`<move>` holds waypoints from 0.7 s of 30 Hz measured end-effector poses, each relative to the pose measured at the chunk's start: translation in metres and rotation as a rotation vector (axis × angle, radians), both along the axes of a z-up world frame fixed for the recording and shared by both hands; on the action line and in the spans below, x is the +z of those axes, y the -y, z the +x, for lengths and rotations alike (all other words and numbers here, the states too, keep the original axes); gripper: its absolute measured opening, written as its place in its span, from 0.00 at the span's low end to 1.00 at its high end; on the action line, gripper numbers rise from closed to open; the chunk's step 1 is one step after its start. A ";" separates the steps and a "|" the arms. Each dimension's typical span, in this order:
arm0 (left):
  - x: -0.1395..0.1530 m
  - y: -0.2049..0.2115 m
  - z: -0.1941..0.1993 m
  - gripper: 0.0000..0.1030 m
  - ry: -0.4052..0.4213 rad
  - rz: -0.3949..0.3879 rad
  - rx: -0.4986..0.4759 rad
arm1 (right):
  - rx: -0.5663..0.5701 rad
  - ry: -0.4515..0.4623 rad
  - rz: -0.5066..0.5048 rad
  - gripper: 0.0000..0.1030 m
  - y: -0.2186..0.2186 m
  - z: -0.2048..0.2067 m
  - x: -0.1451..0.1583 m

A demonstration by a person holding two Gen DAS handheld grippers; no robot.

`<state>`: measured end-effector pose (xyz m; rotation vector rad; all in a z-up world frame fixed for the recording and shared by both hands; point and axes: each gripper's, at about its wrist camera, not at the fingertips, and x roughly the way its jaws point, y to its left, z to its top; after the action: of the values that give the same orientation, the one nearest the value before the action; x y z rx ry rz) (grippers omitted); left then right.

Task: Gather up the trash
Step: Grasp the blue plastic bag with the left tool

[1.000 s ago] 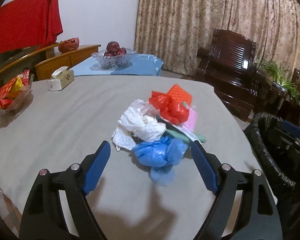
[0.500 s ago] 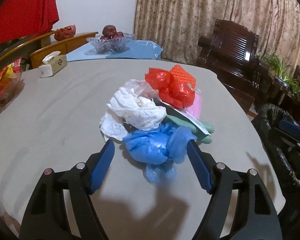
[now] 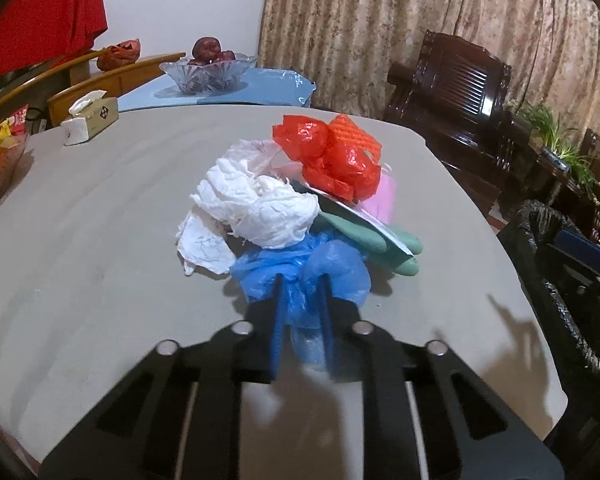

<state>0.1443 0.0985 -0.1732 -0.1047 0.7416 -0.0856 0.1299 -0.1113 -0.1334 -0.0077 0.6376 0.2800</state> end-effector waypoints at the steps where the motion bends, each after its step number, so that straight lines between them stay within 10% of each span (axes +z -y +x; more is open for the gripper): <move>1: 0.002 -0.001 -0.002 0.01 0.000 -0.002 0.000 | 0.001 0.000 0.000 0.71 -0.001 0.000 0.000; 21: 0.021 -0.039 -0.041 0.01 0.008 0.002 0.042 | 0.069 -0.016 0.010 0.69 -0.035 0.006 -0.003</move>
<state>0.1030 0.1379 -0.1522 -0.1178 0.7313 -0.0447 0.1358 -0.0761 -0.1361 -0.0180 0.6527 0.3497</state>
